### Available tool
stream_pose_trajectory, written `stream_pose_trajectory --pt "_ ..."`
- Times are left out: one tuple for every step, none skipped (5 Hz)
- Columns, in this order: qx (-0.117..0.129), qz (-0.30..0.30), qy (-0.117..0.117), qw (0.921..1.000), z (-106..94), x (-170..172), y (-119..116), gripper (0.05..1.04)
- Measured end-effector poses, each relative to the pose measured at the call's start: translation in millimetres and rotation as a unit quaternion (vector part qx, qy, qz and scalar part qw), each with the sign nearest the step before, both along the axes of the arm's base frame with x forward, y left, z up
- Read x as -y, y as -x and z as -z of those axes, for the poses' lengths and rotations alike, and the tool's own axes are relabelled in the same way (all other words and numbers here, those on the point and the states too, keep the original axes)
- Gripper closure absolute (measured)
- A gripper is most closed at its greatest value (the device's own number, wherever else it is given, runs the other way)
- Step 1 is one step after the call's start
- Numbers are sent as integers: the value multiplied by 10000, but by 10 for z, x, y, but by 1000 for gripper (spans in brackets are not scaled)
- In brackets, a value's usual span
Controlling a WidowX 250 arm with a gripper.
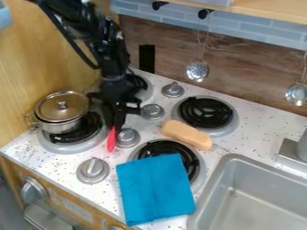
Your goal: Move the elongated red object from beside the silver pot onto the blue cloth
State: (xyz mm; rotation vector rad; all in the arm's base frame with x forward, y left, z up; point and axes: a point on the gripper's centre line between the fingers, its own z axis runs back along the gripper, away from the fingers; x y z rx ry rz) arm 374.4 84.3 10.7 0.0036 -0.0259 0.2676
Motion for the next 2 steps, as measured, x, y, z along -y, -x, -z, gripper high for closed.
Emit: stream_pose_trajectory --pt "82 46 113 9999 -166 38 6 964" --pt "97 91 171 9998 -238 60 19 965"
